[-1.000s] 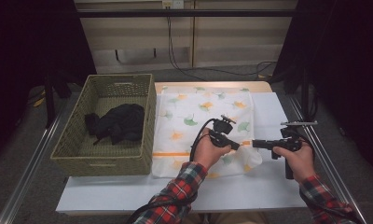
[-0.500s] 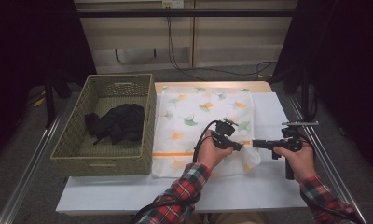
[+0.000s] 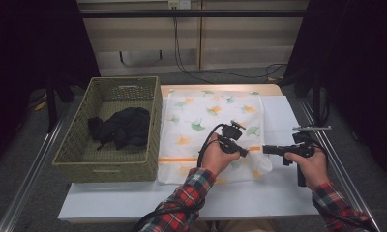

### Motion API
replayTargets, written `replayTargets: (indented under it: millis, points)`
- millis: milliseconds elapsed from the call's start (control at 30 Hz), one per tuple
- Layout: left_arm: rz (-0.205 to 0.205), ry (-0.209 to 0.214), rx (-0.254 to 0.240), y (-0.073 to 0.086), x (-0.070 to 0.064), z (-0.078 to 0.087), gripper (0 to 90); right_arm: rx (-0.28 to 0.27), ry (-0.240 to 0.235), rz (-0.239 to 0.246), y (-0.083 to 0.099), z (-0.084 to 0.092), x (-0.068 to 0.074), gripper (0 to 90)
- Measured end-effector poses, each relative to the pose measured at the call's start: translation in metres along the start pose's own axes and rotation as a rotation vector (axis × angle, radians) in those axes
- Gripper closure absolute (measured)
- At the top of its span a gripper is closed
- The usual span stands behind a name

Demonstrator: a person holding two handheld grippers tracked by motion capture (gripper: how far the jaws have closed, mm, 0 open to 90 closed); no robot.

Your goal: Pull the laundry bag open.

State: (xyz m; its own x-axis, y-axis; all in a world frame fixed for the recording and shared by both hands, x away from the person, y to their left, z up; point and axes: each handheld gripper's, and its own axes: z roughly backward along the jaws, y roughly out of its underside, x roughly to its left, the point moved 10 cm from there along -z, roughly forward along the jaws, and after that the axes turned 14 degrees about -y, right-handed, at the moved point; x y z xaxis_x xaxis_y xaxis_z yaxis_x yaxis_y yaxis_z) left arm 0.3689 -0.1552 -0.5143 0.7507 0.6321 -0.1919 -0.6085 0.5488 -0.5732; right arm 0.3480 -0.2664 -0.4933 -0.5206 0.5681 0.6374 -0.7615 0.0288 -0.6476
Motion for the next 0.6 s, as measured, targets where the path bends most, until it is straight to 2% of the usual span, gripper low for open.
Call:
replayTargets:
  millis: [67,100,133,167,233,300,367,400,433,467,533,600]
  points:
    - [0.006,0.010,0.001,0.001,0.002,0.002,90.0,-0.005,-0.005,-0.009,0.000,0.002,-0.001,87.7]
    - [0.006,0.000,0.011,0.002,0.003,0.004,90.0,-0.007,-0.002,-0.008,0.000,0.002,-0.002,87.6]
    - [-0.008,0.010,0.015,0.003,0.004,0.006,90.0,-0.006,-0.001,-0.008,0.000,0.003,-0.002,87.6]
    - [0.017,0.003,0.013,0.003,0.004,0.006,90.0,-0.006,-0.001,-0.010,0.001,0.003,-0.002,87.6]
    - [0.009,-0.001,0.022,0.004,0.007,0.008,90.0,-0.005,0.000,-0.008,0.001,0.003,-0.003,87.6]
    - [0.026,0.010,0.018,0.004,0.008,0.010,90.0,-0.006,0.001,-0.012,0.001,0.003,-0.002,87.6]
    - [0.018,-0.002,0.025,0.005,0.010,0.012,90.0,-0.002,0.011,-0.008,0.001,0.004,-0.003,87.6]
    - [0.031,-0.005,0.030,0.006,0.011,0.013,90.0,-0.001,0.013,-0.006,0.001,0.004,-0.005,87.6]
    - [0.022,-0.005,0.036,0.007,0.013,0.014,90.0,-0.005,0.013,-0.012,0.001,0.005,-0.005,87.6]
    - [0.033,-0.001,0.028,0.006,0.013,0.014,90.0,-0.005,0.014,-0.014,0.001,0.005,-0.006,87.7]
    - [0.028,-0.014,0.038,0.008,0.017,0.015,90.0,-0.004,0.019,-0.010,0.001,0.006,-0.007,87.6]
    - [0.036,-0.008,0.046,0.009,0.019,0.017,90.0,-0.009,0.019,-0.019,0.001,0.008,-0.007,87.6]
